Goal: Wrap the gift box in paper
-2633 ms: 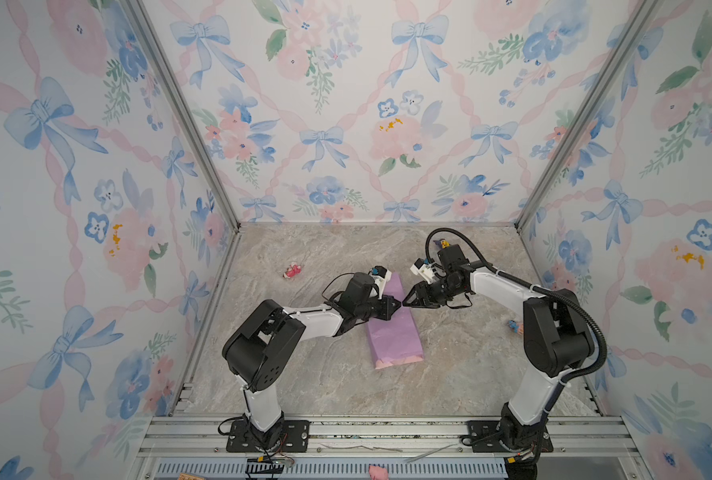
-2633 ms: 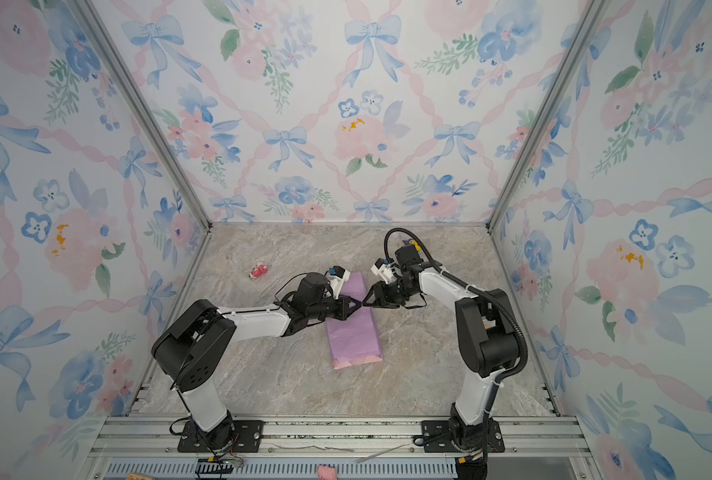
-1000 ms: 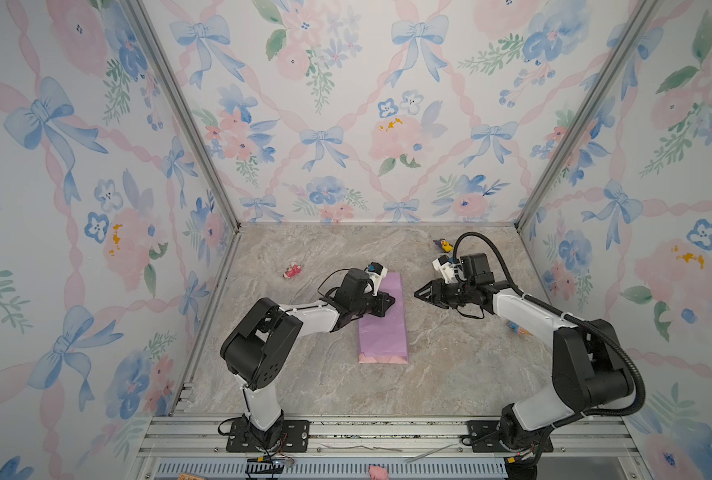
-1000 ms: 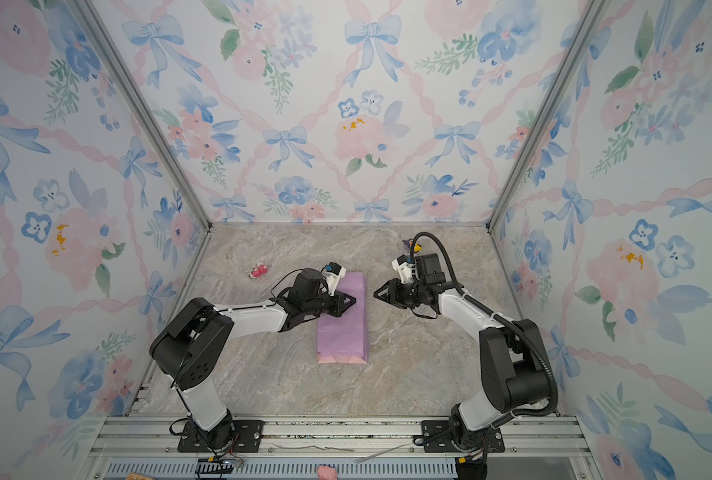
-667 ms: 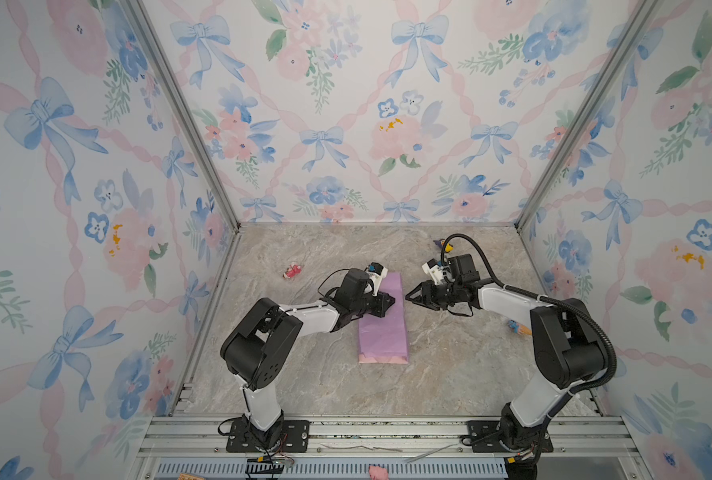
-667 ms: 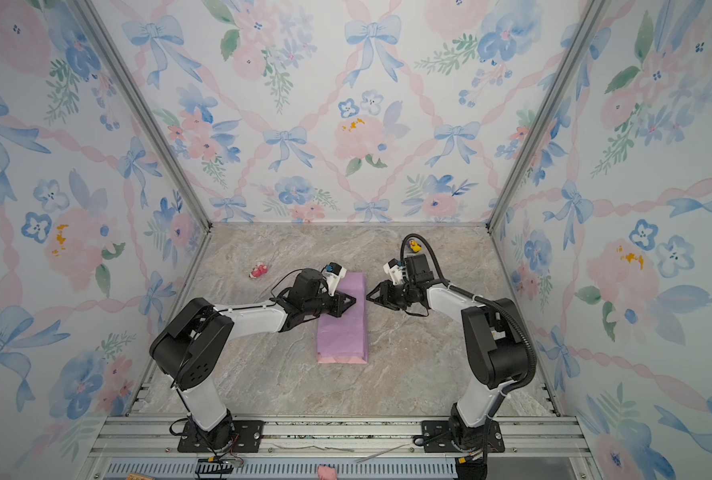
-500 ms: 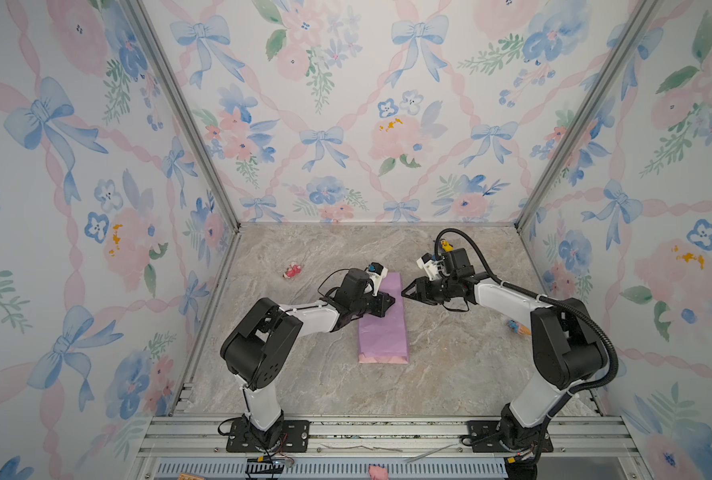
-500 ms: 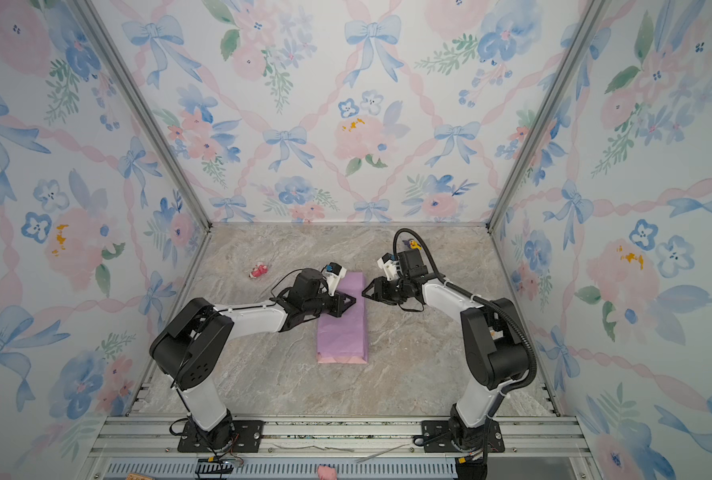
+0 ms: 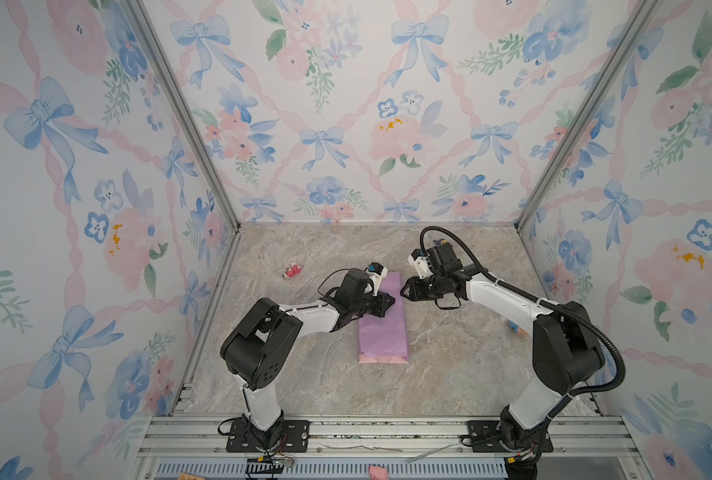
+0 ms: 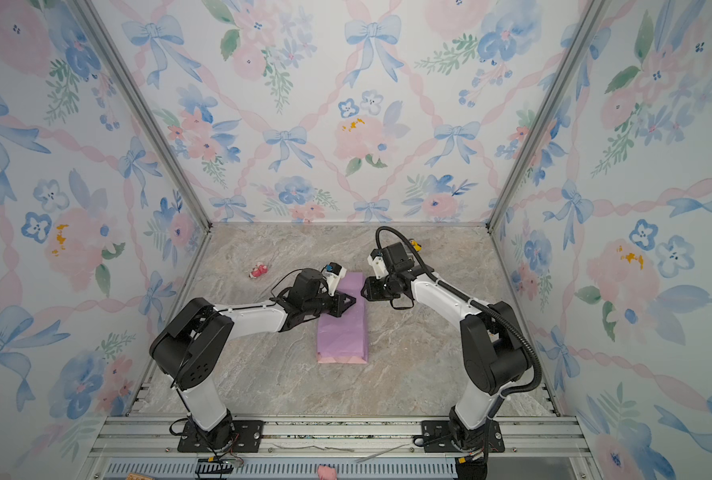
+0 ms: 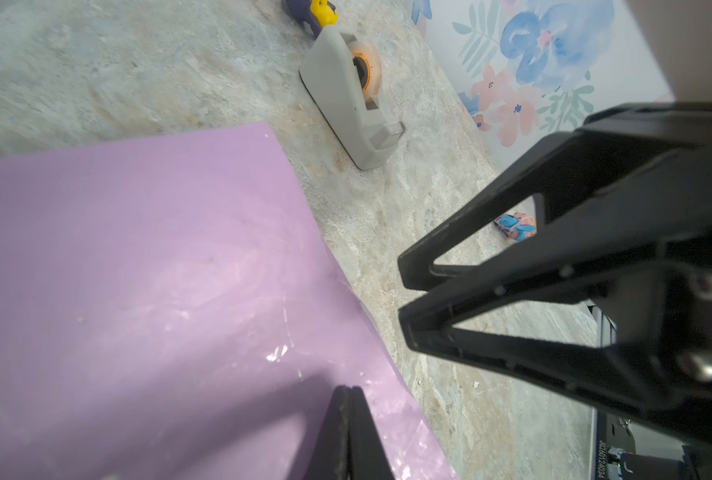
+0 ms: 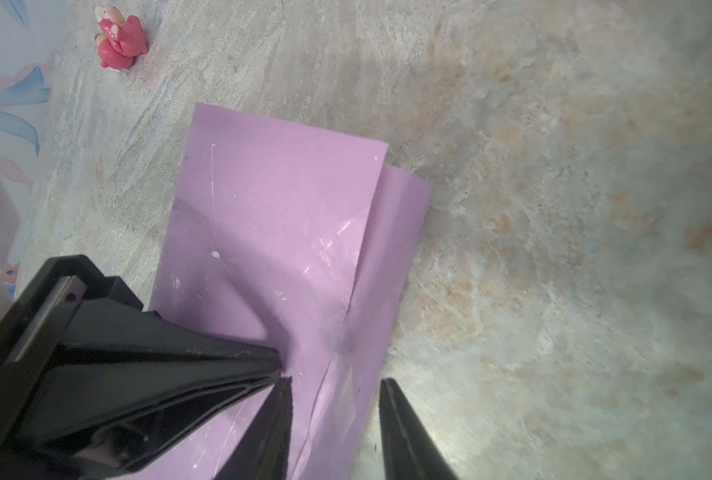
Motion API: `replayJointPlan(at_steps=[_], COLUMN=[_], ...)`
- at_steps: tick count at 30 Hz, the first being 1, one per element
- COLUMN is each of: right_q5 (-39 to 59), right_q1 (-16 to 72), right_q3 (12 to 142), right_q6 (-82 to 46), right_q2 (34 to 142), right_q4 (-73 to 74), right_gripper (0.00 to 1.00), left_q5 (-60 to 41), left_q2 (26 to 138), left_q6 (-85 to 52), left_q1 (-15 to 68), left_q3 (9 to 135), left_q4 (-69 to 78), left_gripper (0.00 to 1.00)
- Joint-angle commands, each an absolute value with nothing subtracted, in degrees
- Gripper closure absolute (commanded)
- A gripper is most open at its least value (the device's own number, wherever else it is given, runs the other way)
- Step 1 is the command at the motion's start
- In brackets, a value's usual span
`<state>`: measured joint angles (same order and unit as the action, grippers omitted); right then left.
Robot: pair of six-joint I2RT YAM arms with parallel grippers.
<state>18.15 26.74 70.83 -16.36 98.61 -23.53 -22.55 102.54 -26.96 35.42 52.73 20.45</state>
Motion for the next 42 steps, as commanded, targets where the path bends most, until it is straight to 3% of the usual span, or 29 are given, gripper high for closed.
replayJointPlan(at_steps=[1,21,31,37,42], right_q5=[16.7,16.6,16.4,15.6,14.8], right_q1=[27.7,28.8,29.0,29.1,29.3], right_q3=[73.3,77.0,78.3,78.7,79.1], right_q6=[-15.2,-14.9,-14.6,-14.4,-14.2], right_q2=[100.2,103.8,104.9,105.1,105.5], right_q4=[-25.8,-26.0,-27.3,-27.9,-28.5], right_gripper=[0.64,0.75,0.73,0.78,0.73], left_q5=[-20.5,-20.8,-20.7,-20.7,-20.8], left_q2=[106.0,106.0,105.8,105.7,105.8], left_q6=[-25.7,-25.9,-25.9,-25.9,-26.0], left_q1=[34.9,34.9,34.9,34.8,34.9], left_q3=[49.5,49.0,48.8,48.8,48.8], left_q4=[8.5,9.5,9.6,9.7,9.8], left_gripper=[0.93,0.94,0.94,0.94,0.94])
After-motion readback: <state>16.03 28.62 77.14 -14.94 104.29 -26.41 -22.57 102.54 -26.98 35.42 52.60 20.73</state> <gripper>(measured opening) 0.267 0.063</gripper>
